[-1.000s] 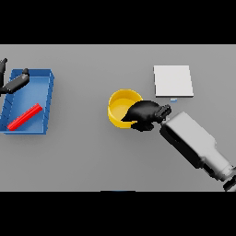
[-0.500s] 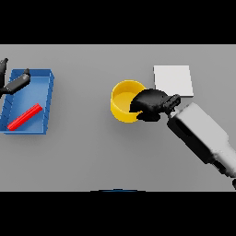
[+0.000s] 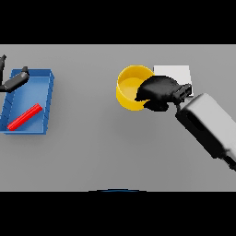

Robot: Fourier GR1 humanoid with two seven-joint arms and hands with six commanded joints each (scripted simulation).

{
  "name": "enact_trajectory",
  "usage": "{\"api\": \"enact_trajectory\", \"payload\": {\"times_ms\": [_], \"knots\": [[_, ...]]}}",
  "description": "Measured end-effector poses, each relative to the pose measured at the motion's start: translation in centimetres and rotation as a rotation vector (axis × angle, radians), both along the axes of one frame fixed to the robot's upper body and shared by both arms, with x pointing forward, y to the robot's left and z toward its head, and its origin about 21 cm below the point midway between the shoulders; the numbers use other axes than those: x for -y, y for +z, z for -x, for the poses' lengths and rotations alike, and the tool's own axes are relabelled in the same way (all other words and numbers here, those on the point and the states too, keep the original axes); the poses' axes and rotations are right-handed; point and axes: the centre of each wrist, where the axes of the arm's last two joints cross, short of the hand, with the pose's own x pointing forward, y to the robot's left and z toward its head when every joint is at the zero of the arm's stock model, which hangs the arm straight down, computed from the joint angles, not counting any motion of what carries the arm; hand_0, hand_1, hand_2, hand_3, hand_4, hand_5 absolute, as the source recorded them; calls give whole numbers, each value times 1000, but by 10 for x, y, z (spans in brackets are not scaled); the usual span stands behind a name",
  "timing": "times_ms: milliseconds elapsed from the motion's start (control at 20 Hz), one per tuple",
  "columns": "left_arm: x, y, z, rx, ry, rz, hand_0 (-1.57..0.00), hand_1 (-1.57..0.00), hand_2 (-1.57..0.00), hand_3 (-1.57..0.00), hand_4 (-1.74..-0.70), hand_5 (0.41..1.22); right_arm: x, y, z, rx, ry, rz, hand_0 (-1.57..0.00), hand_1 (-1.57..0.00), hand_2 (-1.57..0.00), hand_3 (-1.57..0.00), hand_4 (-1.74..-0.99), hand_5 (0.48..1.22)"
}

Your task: Pick up the red beaker and tilt it to pour out 1 green nut into yellow bowl. Pick up the yellow bowl and place it on the metallic measuring scale.

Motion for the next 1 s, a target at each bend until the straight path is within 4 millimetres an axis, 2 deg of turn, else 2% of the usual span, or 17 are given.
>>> {"api": "enact_trajectory", "payload": {"times_ms": [50,150,200,450,700,750,900,1000], "knots": [[-2,1,1,1,1,1,1,1,1,1,-809,735,3,7,-8,34,-20,6,-1570,-1570,-1567,-1318,-1720,1220],[-1,0,0,-1,7,10,1,1,1,1,-808,742,9,16,-16,60,-55,12,-1570,-1570,-1568,-1298,-1720,1221],[-2,-4,1,-5,14,6,1,1,1,1,-802,737,16,13,-21,70,-81,15,-1570,-1570,-1569,-1274,-1719,1221],[2,2,6,-16,22,4,1,1,1,1,-818,750,52,12,-44,89,-200,-3,-1571,-1571,-1570,-1211,-1720,1221],[4,6,6,-26,39,1,1,1,1,1,-829,774,76,-3,-59,80,-292,-11,-1571,-1571,-1571,-1168,-1720,1221],[3,5,8,-26,39,3,1,1,1,1,-823,772,82,-2,-63,84,-312,-10,-1571,-1571,-1571,-1182,-1721,1221],[4,6,6,-41,44,5,1,1,1,1,-818,759,96,-19,-70,72,-369,7,-1571,-1571,-1571,-1254,-1722,1221],[1,6,4,-46,56,-4,1,1,1,1,-814,757,103,-30,-75,67,-395,8,-1571,-1566,-1571,-1360,-1724,1221]]}}
